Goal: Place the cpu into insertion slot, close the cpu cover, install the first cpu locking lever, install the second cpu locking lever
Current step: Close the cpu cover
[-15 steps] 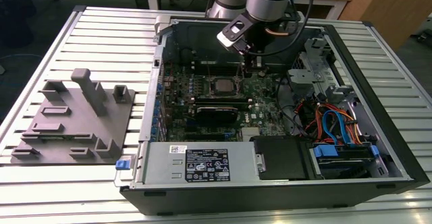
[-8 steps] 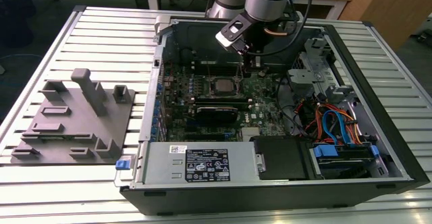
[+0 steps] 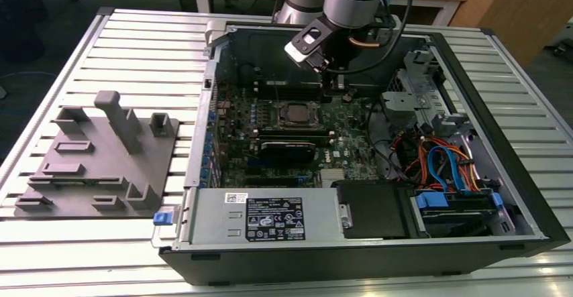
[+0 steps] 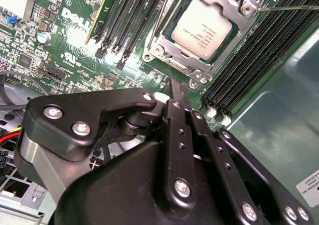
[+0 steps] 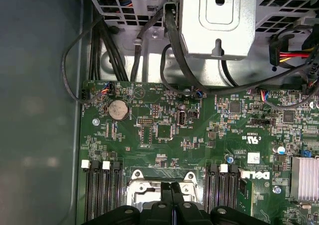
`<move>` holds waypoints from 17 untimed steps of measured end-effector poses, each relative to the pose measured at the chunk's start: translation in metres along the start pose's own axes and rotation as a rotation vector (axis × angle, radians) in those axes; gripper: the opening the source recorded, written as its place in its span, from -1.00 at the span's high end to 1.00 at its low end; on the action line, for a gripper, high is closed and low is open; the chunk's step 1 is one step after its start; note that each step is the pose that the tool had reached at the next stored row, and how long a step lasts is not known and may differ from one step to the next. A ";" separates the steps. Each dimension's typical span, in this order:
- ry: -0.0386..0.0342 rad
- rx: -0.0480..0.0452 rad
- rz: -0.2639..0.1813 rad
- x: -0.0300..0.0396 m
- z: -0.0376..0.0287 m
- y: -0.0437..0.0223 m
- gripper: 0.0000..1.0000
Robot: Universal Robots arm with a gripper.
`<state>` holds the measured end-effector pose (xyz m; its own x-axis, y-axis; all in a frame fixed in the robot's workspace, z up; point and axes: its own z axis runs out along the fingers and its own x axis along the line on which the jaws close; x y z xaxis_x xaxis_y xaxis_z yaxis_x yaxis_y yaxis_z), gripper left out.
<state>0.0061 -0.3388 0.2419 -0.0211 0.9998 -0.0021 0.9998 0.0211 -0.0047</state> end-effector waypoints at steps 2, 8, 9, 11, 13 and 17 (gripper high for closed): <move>0.0000 0.0000 0.000 0.0000 0.0000 -0.0006 0.80; -0.0001 0.0000 0.000 0.0000 0.0000 -0.0023 0.80; 0.0000 0.0000 0.000 0.0000 0.0000 -0.0024 0.80; 0.0000 0.0001 0.000 0.0001 0.0000 -0.0035 0.80; 0.0000 0.0001 0.000 0.0001 0.0000 -0.0035 0.80; 0.0000 0.0001 0.000 0.0001 0.0000 -0.0036 0.80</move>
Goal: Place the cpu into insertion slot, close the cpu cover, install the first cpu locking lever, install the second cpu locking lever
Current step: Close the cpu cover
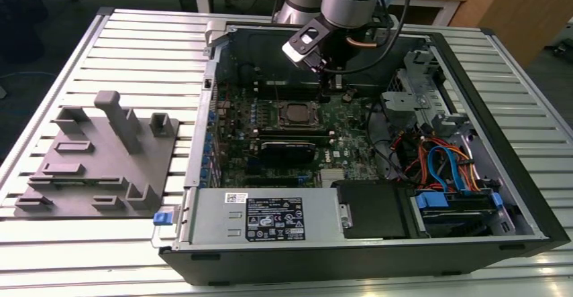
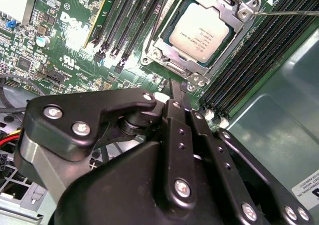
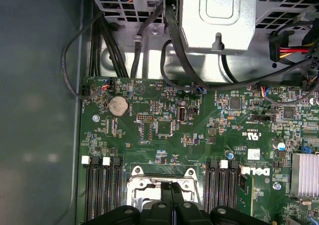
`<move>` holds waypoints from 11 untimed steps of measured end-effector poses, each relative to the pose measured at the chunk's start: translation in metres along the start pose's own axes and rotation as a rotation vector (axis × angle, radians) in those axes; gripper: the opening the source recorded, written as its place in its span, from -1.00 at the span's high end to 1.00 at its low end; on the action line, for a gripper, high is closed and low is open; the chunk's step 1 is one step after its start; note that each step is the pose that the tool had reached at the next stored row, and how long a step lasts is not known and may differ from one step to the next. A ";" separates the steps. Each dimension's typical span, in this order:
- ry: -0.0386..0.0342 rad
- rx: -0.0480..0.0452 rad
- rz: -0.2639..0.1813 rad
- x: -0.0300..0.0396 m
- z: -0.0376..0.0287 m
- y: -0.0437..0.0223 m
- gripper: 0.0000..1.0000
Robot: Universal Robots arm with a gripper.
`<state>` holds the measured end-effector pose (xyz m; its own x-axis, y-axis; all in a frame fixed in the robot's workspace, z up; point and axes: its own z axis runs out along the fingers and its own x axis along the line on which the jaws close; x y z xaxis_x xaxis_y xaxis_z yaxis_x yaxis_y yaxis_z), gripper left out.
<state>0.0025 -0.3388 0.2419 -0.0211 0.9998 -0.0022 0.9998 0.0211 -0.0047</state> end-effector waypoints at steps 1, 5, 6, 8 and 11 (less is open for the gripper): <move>-0.0001 0.0000 0.000 0.0000 0.0000 0.0000 0.80; 0.0001 0.0000 0.000 0.0000 0.0001 0.0000 0.80; 0.0000 0.0000 0.000 0.0000 0.0001 0.0000 0.80; 0.0000 0.0000 0.000 0.0000 0.0001 0.0000 0.80; 0.0000 -0.0001 0.000 0.0000 0.0002 -0.0016 0.80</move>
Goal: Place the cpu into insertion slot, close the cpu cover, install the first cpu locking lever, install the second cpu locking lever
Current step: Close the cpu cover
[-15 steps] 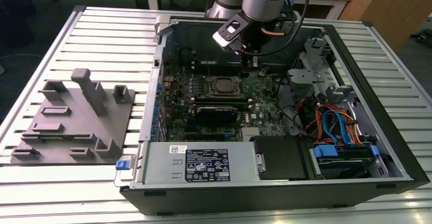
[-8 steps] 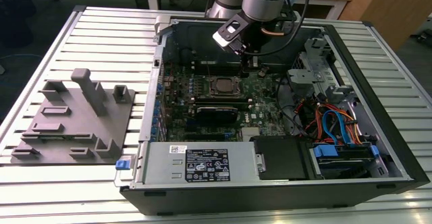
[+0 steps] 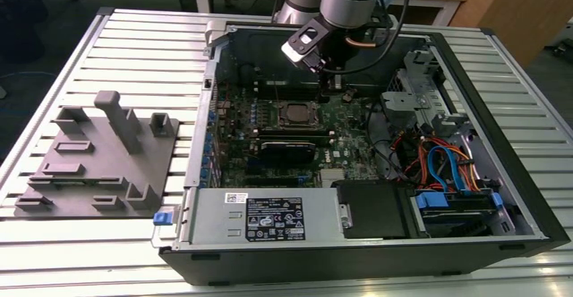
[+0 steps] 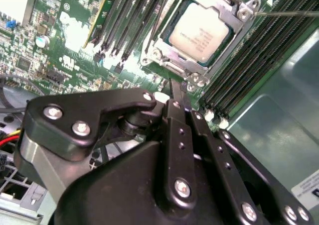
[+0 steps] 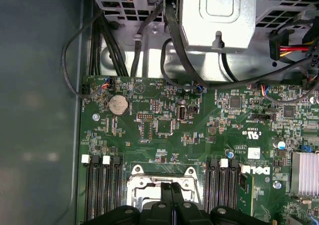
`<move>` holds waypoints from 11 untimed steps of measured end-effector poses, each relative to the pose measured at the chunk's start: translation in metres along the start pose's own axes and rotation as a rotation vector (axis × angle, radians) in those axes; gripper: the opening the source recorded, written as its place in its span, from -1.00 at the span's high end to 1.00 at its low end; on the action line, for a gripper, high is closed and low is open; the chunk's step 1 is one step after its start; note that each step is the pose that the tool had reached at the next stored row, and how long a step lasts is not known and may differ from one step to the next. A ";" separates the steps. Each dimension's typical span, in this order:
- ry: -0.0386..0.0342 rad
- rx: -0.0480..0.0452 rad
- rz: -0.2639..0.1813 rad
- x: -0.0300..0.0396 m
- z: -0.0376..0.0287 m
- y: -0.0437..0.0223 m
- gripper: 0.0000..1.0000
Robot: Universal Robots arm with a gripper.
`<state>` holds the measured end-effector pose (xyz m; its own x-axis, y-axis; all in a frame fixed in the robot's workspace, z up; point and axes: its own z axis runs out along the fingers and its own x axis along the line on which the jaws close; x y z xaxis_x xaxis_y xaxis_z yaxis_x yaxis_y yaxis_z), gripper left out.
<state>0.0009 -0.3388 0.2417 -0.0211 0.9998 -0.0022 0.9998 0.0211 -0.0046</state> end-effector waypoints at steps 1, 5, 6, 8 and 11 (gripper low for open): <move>0.0001 0.0001 0.000 0.0000 0.0001 -0.0012 0.80; 0.0002 0.0000 0.000 0.0002 0.0010 -0.0078 0.80; 0.0002 0.0000 0.000 0.0002 0.0015 -0.0091 0.80; 0.0000 0.0001 0.000 0.0004 0.0030 -0.0128 0.80; 0.0001 0.0001 0.000 0.0008 0.0064 -0.0189 0.80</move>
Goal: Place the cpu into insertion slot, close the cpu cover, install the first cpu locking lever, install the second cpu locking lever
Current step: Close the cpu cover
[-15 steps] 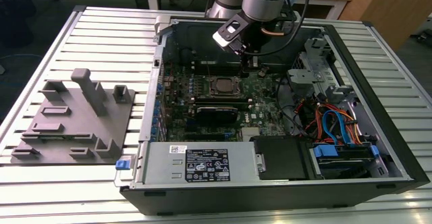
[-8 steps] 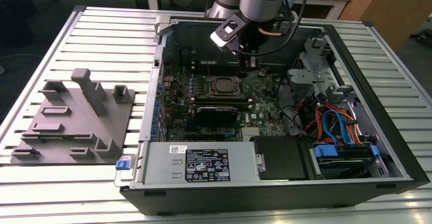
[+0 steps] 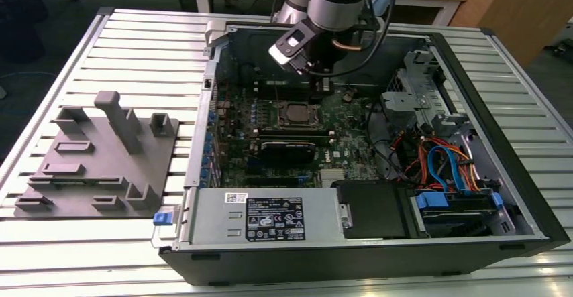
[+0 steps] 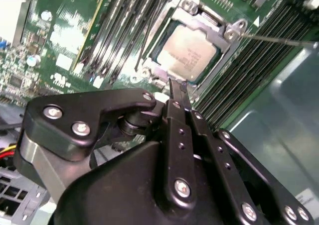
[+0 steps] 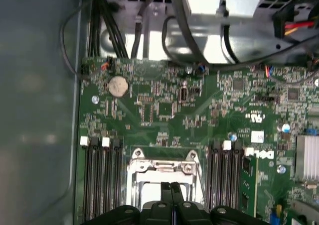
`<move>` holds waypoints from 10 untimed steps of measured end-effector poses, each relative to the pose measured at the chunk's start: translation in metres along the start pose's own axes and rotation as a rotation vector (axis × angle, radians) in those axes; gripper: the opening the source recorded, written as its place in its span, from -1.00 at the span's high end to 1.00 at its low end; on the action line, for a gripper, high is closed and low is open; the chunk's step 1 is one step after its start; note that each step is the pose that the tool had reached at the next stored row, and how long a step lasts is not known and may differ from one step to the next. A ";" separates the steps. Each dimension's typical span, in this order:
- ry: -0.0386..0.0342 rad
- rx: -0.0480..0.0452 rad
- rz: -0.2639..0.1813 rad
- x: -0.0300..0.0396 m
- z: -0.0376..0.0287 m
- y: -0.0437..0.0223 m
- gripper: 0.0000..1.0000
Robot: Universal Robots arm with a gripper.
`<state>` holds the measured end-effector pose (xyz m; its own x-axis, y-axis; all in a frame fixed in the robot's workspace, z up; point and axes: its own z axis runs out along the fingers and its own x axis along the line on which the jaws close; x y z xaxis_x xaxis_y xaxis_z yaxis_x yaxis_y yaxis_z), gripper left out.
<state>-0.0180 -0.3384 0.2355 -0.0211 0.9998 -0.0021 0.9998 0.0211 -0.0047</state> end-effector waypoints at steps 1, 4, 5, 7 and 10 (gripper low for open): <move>0.0000 0.0000 0.000 0.0002 0.0012 -0.0022 0.80; 0.0000 0.0001 0.000 0.0008 0.0049 -0.0087 0.80; 0.0000 0.0001 0.000 0.0010 0.0061 -0.0105 0.80; 0.0000 0.0005 0.000 0.0014 0.0081 -0.0142 0.80; -0.0001 0.0009 0.000 0.0016 0.0100 -0.0191 0.80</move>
<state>-0.0372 -0.3372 0.2255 -0.0211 0.9998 -0.0022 0.9998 0.0211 -0.0056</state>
